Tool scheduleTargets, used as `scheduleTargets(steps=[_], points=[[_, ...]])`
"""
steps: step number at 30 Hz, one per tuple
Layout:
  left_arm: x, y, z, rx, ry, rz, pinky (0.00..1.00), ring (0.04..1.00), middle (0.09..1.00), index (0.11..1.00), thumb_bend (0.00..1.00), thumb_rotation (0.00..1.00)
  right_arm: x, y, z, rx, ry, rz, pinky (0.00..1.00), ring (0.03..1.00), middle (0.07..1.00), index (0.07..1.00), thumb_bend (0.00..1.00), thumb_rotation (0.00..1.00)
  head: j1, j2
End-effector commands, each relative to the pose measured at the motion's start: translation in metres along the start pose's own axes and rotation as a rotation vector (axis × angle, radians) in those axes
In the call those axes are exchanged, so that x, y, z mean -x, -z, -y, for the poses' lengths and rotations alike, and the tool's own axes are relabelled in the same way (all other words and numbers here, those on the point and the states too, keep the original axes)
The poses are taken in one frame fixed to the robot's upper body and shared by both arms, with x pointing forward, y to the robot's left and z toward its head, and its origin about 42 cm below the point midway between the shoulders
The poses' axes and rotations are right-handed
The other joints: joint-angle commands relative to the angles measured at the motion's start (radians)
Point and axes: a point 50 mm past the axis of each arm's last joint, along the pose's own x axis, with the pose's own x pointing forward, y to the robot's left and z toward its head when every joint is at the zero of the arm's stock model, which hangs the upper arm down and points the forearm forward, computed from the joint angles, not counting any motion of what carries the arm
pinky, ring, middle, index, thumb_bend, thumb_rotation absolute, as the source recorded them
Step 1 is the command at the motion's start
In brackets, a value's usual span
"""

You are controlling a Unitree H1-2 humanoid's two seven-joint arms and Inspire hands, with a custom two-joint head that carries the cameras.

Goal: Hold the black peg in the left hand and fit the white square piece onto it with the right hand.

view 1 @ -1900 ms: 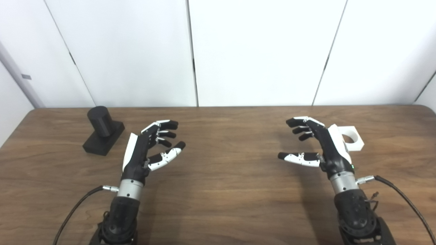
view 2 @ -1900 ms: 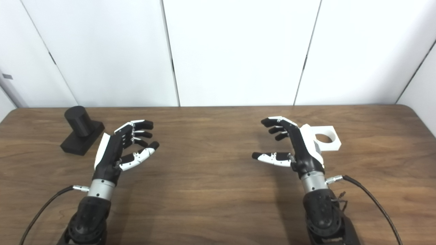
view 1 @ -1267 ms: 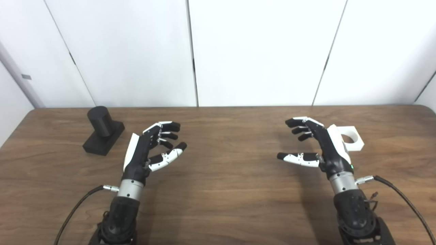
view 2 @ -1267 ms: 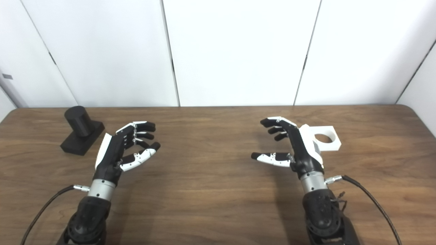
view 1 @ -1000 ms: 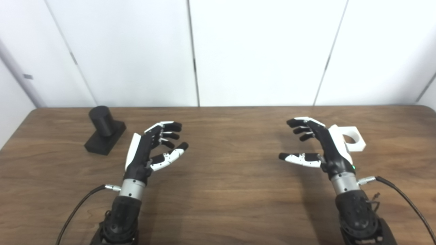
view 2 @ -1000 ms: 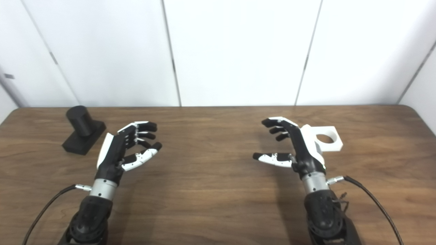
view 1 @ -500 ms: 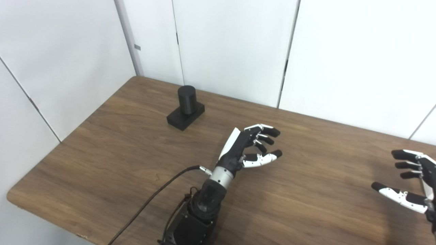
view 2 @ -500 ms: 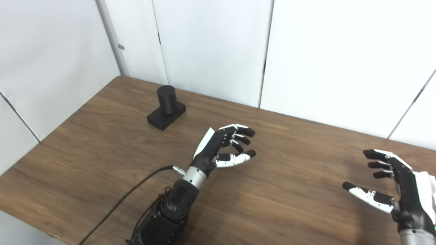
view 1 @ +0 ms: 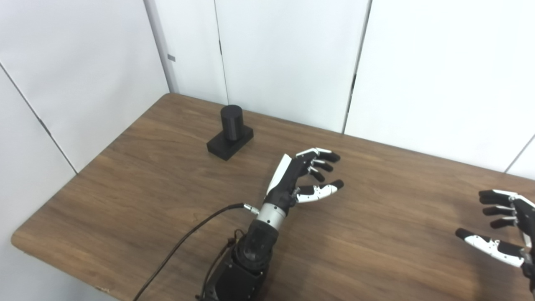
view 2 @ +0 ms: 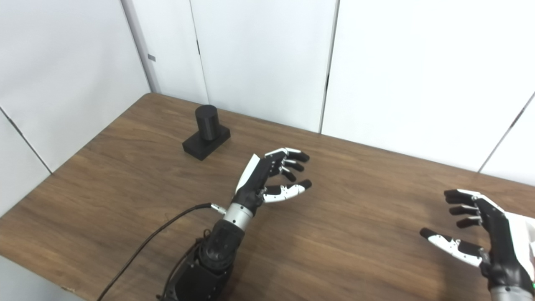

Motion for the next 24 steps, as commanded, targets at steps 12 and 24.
scheduleTargets(steps=[12, 24], points=[[-0.016, -0.028, -0.017, -0.178, -0.129, 0.092, 0.52, 0.636, 0.695, 0.653, 0.69, 0.08, -0.012, -0.010, 0.009, 0.005, 0.036, 0.084, 0.43, 0.573, 0.636, 0.624, 0.61, 0.01, 0.001, -0.004], [-0.027, -0.048, -0.063, -0.284, -0.071, 0.148, 0.54, 0.676, 0.735, 0.706, 0.81, 0.15, -0.013, -0.010, 0.011, 0.004, 0.030, 0.077, 0.41, 0.566, 0.630, 0.612, 0.61, 0.00, 0.013, -0.005]])
